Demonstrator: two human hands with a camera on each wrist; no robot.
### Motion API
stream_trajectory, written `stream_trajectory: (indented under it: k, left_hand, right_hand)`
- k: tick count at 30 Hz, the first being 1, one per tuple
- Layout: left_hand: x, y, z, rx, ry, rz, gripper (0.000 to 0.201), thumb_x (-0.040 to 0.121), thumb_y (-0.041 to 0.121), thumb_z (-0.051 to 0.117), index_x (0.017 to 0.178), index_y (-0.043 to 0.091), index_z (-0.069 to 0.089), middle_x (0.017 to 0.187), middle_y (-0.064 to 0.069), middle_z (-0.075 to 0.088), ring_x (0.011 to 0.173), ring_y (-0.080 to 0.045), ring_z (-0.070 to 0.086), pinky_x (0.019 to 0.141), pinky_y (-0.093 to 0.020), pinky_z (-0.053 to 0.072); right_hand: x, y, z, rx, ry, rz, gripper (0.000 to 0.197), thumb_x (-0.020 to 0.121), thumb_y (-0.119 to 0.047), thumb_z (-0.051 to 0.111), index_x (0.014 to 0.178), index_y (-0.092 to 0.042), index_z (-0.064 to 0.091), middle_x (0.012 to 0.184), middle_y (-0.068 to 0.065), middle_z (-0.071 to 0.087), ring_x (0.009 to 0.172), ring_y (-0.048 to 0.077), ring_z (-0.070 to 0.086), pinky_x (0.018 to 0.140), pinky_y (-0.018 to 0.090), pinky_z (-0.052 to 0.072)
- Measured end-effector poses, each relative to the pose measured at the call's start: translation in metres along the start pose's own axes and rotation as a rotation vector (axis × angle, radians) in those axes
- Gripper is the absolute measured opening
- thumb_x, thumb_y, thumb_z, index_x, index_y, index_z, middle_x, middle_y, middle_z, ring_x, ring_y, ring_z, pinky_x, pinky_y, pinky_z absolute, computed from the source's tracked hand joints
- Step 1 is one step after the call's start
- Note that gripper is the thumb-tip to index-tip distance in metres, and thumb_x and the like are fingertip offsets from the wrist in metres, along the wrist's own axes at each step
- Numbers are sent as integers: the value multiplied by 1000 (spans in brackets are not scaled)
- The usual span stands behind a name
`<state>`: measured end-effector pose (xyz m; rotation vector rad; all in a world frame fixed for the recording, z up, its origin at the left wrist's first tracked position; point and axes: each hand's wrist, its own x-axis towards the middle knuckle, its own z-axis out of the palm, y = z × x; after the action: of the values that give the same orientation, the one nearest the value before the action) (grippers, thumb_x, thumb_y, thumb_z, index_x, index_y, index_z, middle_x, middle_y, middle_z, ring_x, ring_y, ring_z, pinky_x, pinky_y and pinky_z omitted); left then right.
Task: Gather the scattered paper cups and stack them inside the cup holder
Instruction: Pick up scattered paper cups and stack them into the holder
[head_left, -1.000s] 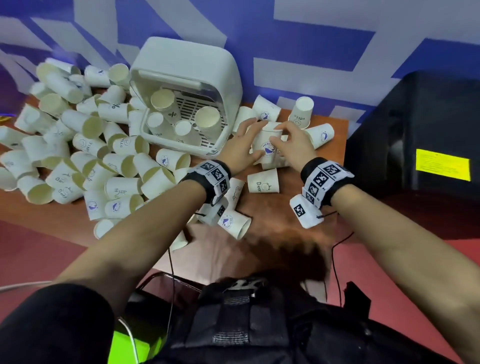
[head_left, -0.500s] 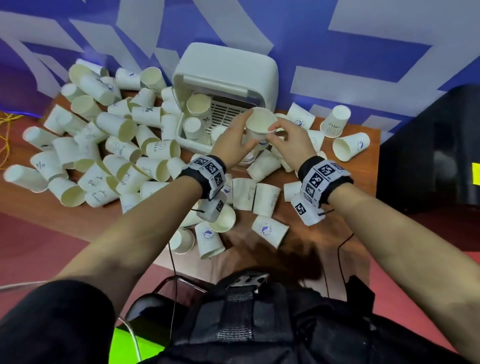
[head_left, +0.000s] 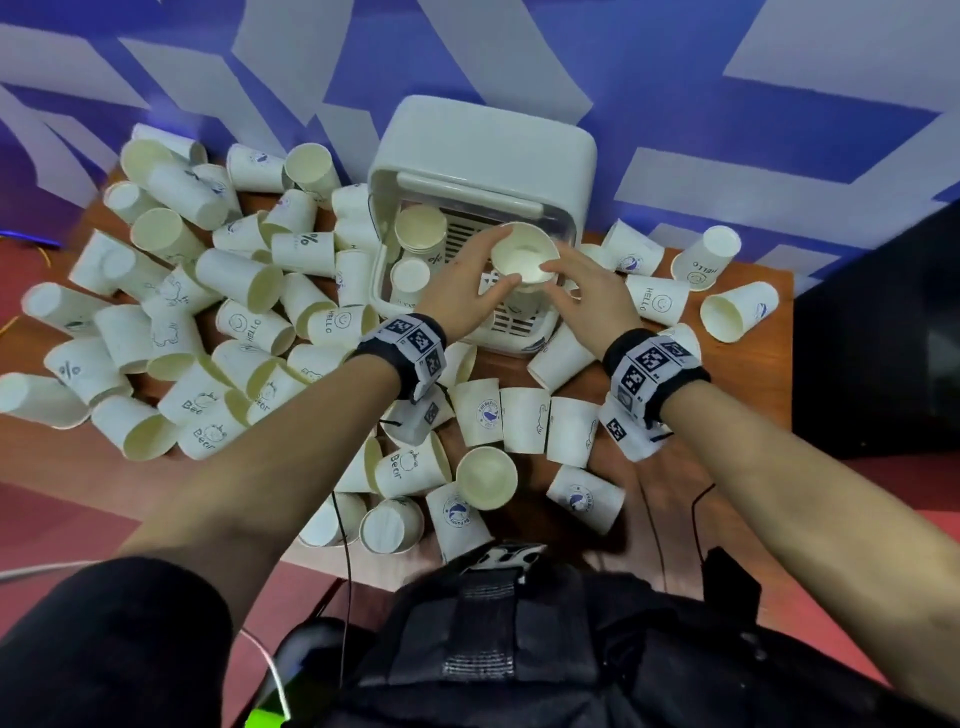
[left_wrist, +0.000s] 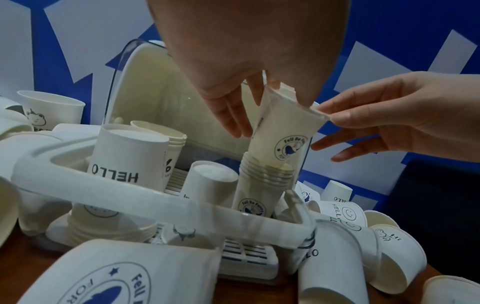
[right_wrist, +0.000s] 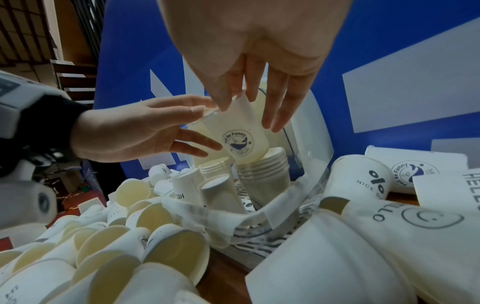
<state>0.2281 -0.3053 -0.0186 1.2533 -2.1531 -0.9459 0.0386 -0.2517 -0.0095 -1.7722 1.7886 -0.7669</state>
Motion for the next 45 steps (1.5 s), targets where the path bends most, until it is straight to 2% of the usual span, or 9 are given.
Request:
stream_trajectory:
  k: [2,6,11,18,28,32,35,38,45]
  left_hand:
    - [3,-8,0,-2,-17,6,55,95,34,55,144,21,34,148,3,39,114,-10,50,87,-19,40]
    - [6,-21,4,-8,-66,-37,60,92,38,58,145,25,34,147,1,40,121,-16,50,95,-33,46]
    - [13,-30,13,39,-99,-55,61,92,34,60,145,17,34,146,-4,42,127,-19,45,94,-20,33]
    - [30,-35,19,7,-165,-86,69,89,29,64,147,11,31,145,-11,43,130,-23,42,107,-30,29]
    - [39,-40,28,166,-209,-114,68,90,36,63,147,18,33,133,-14,51,126,-30,40,104,-35,30]
    - [38,-38,29,228,-179,-103,66,88,36,63,145,14,38,137,-11,47,128,-28,40,108,-38,32]
    - [30,-34,29,228,-83,-63,61,88,28,64,141,9,41,138,-12,45,127,-27,42,107,-33,31]
    - [18,-26,29,239,-6,-1,52,89,23,63,136,7,47,134,-12,49,123,-27,45,103,-29,32]
    - [-1,19,41,215,-17,92,44,88,14,56,132,9,51,133,-11,47,122,-24,46,100,-30,37]
  right_hand:
    - [1,2,7,5,-25,15,31,93,-23,56,124,-20,60,145,-7,45,125,14,49,101,38,45]
    - [2,4,14,-36,-41,31,37,94,-21,55,131,-20,55,146,-2,44,130,15,45,107,34,39]
    - [7,3,20,-89,-90,103,46,96,-19,52,141,-19,43,147,1,42,131,18,43,106,27,34]
    - [11,14,33,-165,-225,195,61,98,-26,47,151,-16,18,158,5,19,141,21,28,112,30,25]
    - [13,24,47,-248,-350,198,78,95,-17,51,151,-11,-2,158,1,-18,138,26,30,103,34,40]
    - [11,20,43,-218,-340,196,71,95,-17,50,152,-14,8,159,1,-15,141,20,26,105,27,33]
    - [3,15,37,-164,-273,168,61,95,-15,49,149,-12,23,160,3,-4,145,20,16,115,30,24]
    - [-10,14,29,-127,-207,165,54,94,-12,49,146,-12,32,159,7,11,143,23,21,115,31,22]
    - [-46,35,-7,-23,-135,265,48,94,-8,48,141,-9,39,151,14,28,140,25,26,112,25,17]
